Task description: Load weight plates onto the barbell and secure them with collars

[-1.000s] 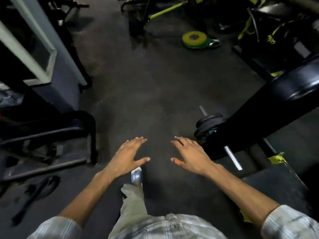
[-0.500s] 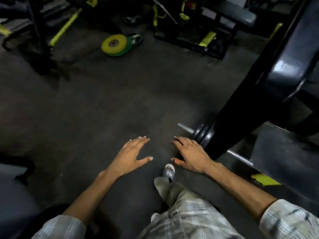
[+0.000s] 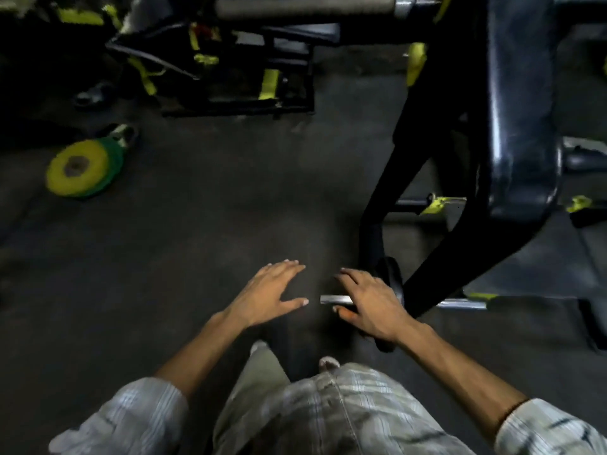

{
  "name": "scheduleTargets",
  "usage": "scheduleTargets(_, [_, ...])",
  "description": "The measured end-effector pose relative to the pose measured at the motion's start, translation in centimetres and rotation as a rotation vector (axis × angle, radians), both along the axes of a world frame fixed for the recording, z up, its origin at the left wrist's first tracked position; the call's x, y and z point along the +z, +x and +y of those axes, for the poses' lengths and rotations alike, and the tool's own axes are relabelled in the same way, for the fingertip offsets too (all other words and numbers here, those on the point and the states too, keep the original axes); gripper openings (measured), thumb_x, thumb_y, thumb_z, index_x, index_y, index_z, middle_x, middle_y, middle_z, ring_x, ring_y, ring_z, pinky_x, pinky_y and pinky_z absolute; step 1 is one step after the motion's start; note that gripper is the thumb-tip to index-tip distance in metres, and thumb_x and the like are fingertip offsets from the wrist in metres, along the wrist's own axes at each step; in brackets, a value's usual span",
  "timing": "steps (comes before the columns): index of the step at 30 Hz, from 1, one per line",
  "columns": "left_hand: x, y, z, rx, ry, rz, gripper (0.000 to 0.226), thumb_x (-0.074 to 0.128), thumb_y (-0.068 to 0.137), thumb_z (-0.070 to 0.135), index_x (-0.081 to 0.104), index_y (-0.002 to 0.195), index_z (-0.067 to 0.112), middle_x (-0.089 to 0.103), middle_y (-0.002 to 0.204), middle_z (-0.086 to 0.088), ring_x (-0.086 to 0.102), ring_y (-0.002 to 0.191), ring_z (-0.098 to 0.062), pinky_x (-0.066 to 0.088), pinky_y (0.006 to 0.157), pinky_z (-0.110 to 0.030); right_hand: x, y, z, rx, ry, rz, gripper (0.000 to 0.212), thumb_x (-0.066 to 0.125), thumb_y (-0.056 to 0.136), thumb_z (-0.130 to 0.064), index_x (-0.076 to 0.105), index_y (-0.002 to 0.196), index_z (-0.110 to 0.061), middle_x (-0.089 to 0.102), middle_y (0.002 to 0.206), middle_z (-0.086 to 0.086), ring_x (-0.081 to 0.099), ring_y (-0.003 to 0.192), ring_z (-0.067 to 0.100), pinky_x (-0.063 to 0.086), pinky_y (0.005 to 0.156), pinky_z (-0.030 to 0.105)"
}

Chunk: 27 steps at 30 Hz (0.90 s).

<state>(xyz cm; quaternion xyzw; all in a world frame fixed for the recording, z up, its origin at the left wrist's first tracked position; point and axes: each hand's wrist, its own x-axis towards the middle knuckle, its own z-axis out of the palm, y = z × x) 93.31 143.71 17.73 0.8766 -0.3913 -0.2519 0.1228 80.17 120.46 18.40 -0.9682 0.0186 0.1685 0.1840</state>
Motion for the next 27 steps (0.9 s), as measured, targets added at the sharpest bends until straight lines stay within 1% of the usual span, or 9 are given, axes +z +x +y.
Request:
scheduleTargets(3, [-1.4, 5.7, -3.1, -0.199, 0.006, 0.023, 0.094, 0.038, 0.082, 0.078, 0.034, 0.158, 0.022, 0.035, 0.166, 0.0, 0.027, 0.155, -0.017, 0.019, 0.127, -0.04, -0.9, 1.2, -0.2, -0.18, -0.011, 0.007, 0.071, 0.062, 0.093, -0.049, 0.043, 0.153, -0.015, 0.04, 0.162, 0.01, 0.042, 0.147, 0.032, 0.039, 0.115, 0.043])
scheduleTargets(7, [-3.6, 12.1, -8.2, -0.52, 0.043, 0.084, 0.095, 0.039, 0.081, 0.079, 0.036, 0.157, 0.023, 0.037, 0.165, 0.0, 0.028, 0.155, -0.016, 0.022, 0.127, -0.044, -2.6, 2.4, 0.8, -0.508, -0.014, 0.037, 0.073, 0.062, 0.093, -0.051, 0.043, 0.154, -0.017, 0.04, 0.163, 0.01, 0.042, 0.148, 0.031, 0.036, 0.116, 0.044])
scheduleTargets(11, [-4.7, 16.1, -12.1, -0.79, 0.07, 0.093, 0.095, 0.04, 0.08, 0.08, 0.038, 0.156, 0.022, 0.04, 0.163, -0.003, 0.033, 0.153, -0.019, 0.026, 0.125, -0.043, -3.0, 3.0, 3.4, -0.804, 0.006, 0.076, 0.073, 0.063, 0.093, -0.049, 0.042, 0.155, -0.016, 0.041, 0.162, 0.011, 0.042, 0.146, 0.033, 0.039, 0.115, 0.046])
scheduleTargets(13, [-5.0, 17.5, -13.5, -0.927, 0.084, 0.107, 0.091, 0.046, 0.083, 0.077, 0.039, 0.155, 0.023, 0.041, 0.162, -0.002, 0.034, 0.152, -0.018, 0.027, 0.125, -0.041, -3.2, 3.5, 5.8, -0.967, 0.009, 0.084, 0.073, 0.063, 0.094, -0.05, 0.041, 0.155, -0.017, 0.042, 0.161, 0.01, 0.043, 0.145, 0.033, 0.041, 0.113, 0.045])
scheduleTargets(15, [-5.2, 18.3, -14.8, -1.047, 0.087, 0.119, 0.084, 0.057, 0.088, 0.07, 0.038, 0.156, 0.023, 0.04, 0.163, 0.0, 0.033, 0.152, -0.017, 0.025, 0.125, -0.039, -3.5, 3.8, 7.9, -1.087, 0.005, 0.086, 0.073, 0.063, 0.094, -0.05, 0.04, 0.155, -0.017, 0.044, 0.159, 0.01, 0.045, 0.143, 0.033, 0.043, 0.111, 0.046])
scheduleTargets(18, [-5.4, 18.4, -16.4, -1.162, 0.085, 0.115, 0.078, 0.063, 0.092, 0.06, 0.039, 0.156, 0.022, 0.041, 0.162, 0.0, 0.035, 0.151, -0.017, 0.025, 0.123, -0.036, -4.1, 4.0, 9.8, -1.257, 0.019, 0.103, 0.069, 0.063, 0.094, -0.051, 0.043, 0.152, -0.017, 0.049, 0.153, 0.01, 0.049, 0.138, 0.034, 0.047, 0.105, 0.048])
scheduleTargets(22, [-6.5, 17.6, -17.9, -1.262, 0.143, 0.091, 0.078, 0.065, 0.093, 0.056, 0.04, 0.156, 0.019, 0.041, 0.162, -0.003, 0.037, 0.15, -0.02, 0.026, 0.121, -0.032, -5.8, 3.5, 11.1, -1.437, 0.06, 0.113, 0.062, 0.059, 0.096, -0.052, 0.046, 0.145, -0.017, 0.053, 0.146, 0.01, 0.053, 0.131, 0.034, 0.049, 0.101, 0.048])
scheduleTargets(24, [-7.9, 17.0, -18.5, -1.298, 0.185, 0.073, 0.078, 0.065, 0.093, 0.056, 0.039, 0.156, 0.017, 0.042, 0.161, -0.004, 0.038, 0.15, -0.02, 0.027, 0.12, -0.031, -7.2, 3.1, 11.4, -1.502, 0.092, 0.127, 0.059, 0.058, 0.096, -0.052, 0.047, 0.142, -0.017, 0.055, 0.142, 0.01, 0.055, 0.127, 0.035, 0.049, 0.1, 0.048])
scheduleTargets(27, [-10.8, 16.2, -19.5, -1.327, 0.223, 0.051, 0.079, 0.065, 0.093, 0.054, 0.038, 0.157, 0.015, 0.041, 0.162, -0.007, 0.038, 0.15, -0.023, 0.028, 0.12, -0.032, -10.1, 2.8, 11.6, -1.549, 0.117, 0.145, 0.059, 0.058, 0.097, -0.05, 0.045, 0.143, -0.017, 0.056, 0.14, 0.012, 0.056, 0.123, 0.036, 0.049, 0.1, 0.049])
